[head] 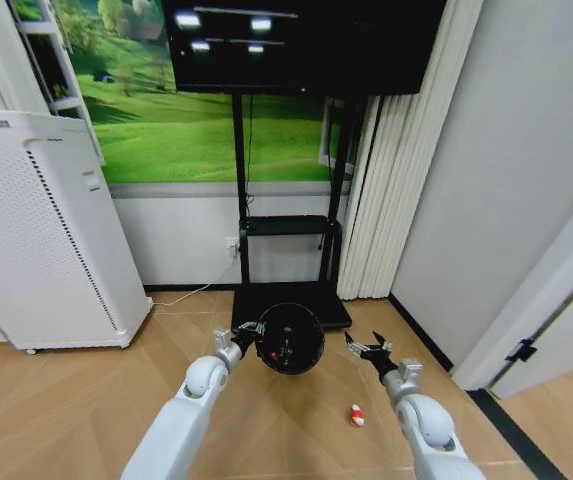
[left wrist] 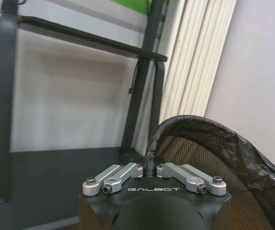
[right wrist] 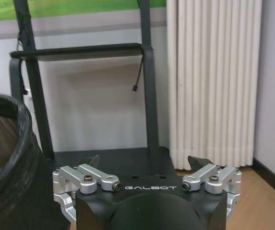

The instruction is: Pick up the trash bin and place the garbage on the floor into it.

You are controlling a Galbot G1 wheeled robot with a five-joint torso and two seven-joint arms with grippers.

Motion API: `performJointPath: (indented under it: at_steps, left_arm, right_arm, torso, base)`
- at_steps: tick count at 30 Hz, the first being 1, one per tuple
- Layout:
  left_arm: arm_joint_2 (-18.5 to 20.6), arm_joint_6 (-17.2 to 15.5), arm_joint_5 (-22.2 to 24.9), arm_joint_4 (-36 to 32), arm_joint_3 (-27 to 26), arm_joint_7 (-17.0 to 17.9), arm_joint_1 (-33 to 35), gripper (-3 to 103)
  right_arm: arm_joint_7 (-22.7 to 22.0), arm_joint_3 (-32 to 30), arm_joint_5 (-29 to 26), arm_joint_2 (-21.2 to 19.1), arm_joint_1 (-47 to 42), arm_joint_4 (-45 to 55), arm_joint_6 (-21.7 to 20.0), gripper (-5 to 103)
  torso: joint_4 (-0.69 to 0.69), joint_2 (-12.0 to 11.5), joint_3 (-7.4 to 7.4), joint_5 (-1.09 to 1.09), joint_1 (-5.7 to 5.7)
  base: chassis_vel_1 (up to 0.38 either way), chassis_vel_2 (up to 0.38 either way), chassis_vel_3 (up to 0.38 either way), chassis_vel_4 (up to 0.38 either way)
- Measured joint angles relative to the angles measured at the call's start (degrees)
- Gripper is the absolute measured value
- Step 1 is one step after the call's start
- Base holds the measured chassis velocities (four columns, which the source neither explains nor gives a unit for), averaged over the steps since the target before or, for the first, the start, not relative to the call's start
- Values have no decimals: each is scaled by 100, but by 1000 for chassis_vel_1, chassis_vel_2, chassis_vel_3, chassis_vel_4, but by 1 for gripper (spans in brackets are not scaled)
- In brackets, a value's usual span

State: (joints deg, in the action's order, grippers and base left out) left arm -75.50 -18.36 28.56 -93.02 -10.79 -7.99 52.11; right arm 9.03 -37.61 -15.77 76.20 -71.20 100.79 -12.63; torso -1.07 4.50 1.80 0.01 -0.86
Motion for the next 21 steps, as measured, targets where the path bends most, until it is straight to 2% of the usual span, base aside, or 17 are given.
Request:
performJointPath:
  at_steps: [5, 13, 21]
  left_arm:
    - [31, -9, 44, -73, -14, 38, 5, 7]
    - [44, -20, 64, -108, -59, 59, -5, 7]
    - [-9, -19, 65, -109, -59, 59, -7, 7]
  right_arm:
    - [-6, 45, 49, 19, -67, -282, -30, 100]
    - [12, 285, 222, 1, -408, -1137, -148, 100]
    - [32, 395, 601, 92, -317, -1883, 80, 100]
  torso:
    - [2, 0, 0, -1, 0]
    - [4, 0, -1, -3, 0]
    - [3, 0, 0, 0, 0]
  base:
    - [-68, -82, 77, 56]
    - [39, 58, -42, -29]
    - [0, 0, 0, 0]
